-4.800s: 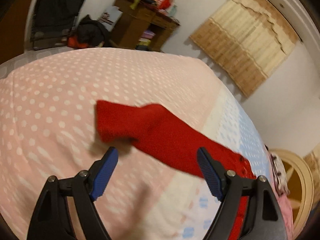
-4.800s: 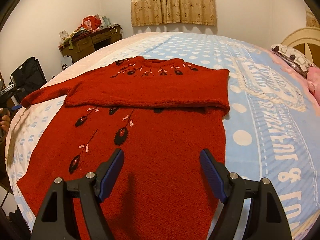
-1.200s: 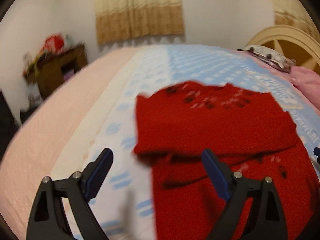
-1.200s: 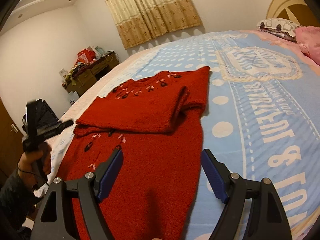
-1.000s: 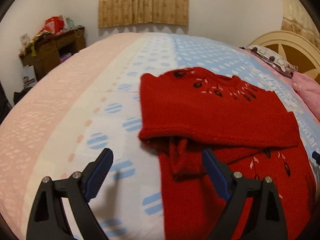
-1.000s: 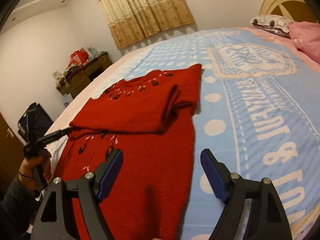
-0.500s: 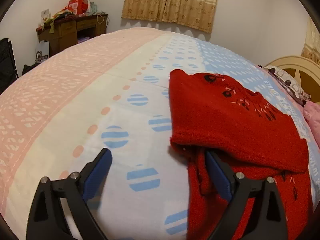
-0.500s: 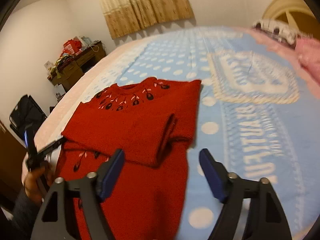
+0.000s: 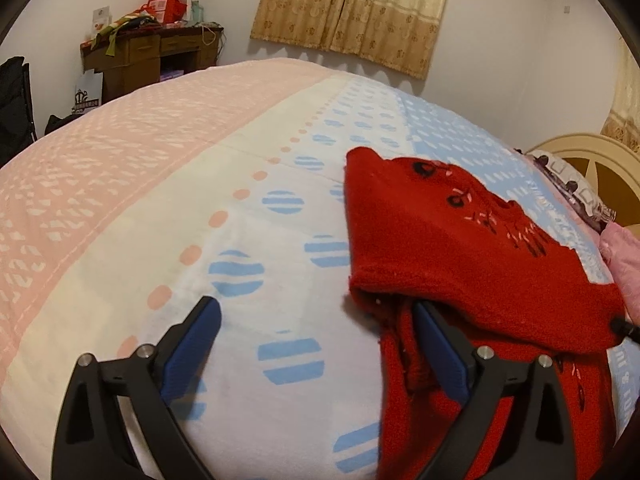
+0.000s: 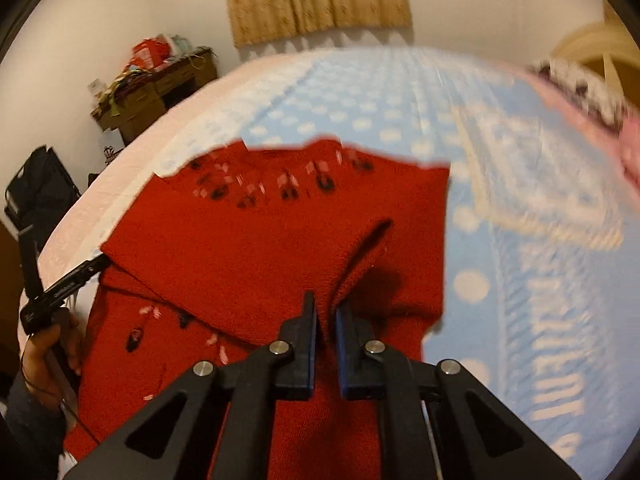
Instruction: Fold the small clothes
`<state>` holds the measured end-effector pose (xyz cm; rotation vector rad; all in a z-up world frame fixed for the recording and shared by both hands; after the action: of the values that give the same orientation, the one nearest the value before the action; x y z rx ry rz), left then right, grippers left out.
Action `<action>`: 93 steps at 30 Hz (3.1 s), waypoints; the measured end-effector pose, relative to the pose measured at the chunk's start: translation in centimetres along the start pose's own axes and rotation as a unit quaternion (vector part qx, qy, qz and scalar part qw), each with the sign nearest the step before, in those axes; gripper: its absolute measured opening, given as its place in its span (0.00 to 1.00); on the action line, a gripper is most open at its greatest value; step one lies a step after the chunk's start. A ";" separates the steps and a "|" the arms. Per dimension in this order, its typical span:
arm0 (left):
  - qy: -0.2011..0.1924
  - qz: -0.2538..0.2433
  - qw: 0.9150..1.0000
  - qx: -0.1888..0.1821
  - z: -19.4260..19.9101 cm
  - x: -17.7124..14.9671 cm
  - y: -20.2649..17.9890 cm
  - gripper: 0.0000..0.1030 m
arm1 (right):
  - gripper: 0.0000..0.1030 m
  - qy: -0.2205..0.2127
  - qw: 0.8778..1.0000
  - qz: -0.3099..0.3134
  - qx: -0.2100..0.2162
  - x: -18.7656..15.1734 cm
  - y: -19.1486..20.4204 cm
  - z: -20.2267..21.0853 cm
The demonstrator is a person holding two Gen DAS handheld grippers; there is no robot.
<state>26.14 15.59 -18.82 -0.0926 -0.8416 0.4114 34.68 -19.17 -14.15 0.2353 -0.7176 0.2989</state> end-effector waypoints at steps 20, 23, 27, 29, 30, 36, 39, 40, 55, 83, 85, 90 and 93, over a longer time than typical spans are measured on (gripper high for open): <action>-0.048 0.024 0.998 -0.046 2.9 0.2 0.8 0.95 | 0.07 0.004 0.999 -0.005 -0.052 0.7 -2.8 -0.6; -0.056 -0.037 0.997 -0.042 3.9 0.2 -1.5 0.98 | 0.07 -0.015 0.999 0.003 -0.043 1.9 -1.9 0.4; -0.032 -0.121 0.992 -0.015 2.7 -0.1 -4.9 1.00 | 0.07 -0.049 0.998 0.003 -0.030 3.9 -0.9 2.4; 0.000 -0.145 0.989 0.002 1.2 0.0 -6.0 1.00 | 0.07 -0.070 0.997 0.001 -0.024 5.0 -0.5 3.9; 0.008 -0.154 0.988 0.017 0.4 0.3 -6.4 1.00 | 0.07 -0.077 0.997 0.002 -0.022 5.4 -0.4 4.4; 0.048 -0.101 0.991 0.073 -3.2 2.4 -3.8 1.00 | 0.07 -0.112 0.994 0.002 -0.016 6.5 -0.3 7.3; 0.046 -0.047 0.997 0.044 -2.8 2.1 -2.0 1.00 | 0.07 -0.095 0.995 -0.011 -0.020 5.9 -1.5 6.4; 0.045 -0.051 0.997 0.047 -2.6 1.9 -2.1 1.00 | 0.07 -0.084 0.996 -0.014 -0.029 5.5 -2.1 5.5; 0.042 -0.040 0.998 0.036 -0.5 0.2 -1.0 1.00 | 0.42 0.025 0.995 -0.072 -0.066 -2.4 -7.6 -1.6; 0.041 -0.050 0.996 0.064 -1.1 0.0 -1.7 1.00 | 0.63 0.031 0.998 0.040 -0.036 -3.2 -0.6 -3.3; 0.041 -0.050 0.996 0.065 -0.7 -0.2 -1.6 1.00 | 0.63 0.019 0.999 0.029 -0.028 -3.4 -0.5 -2.3; 0.041 -0.050 0.996 0.054 -0.2 -0.4 -1.5 1.00 | 0.63 0.047 0.998 0.022 -0.019 -5.0 -0.6 -3.1; 0.041 -0.052 0.997 0.042 0.6 -0.6 -1.8 1.00 | 0.63 0.044 0.999 0.017 -0.026 -5.1 -0.4 -2.5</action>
<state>25.90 13.70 -18.39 0.0121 -0.7438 0.3426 32.72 -19.75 -19.41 0.1609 -0.6427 0.3202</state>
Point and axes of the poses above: each gripper's, at about its wrist camera, not at the fingertips, and z roughly against the way its jaws point, y to its left, x to its top, the point moved 3 cm from there along -z, roughly the way its jaws point
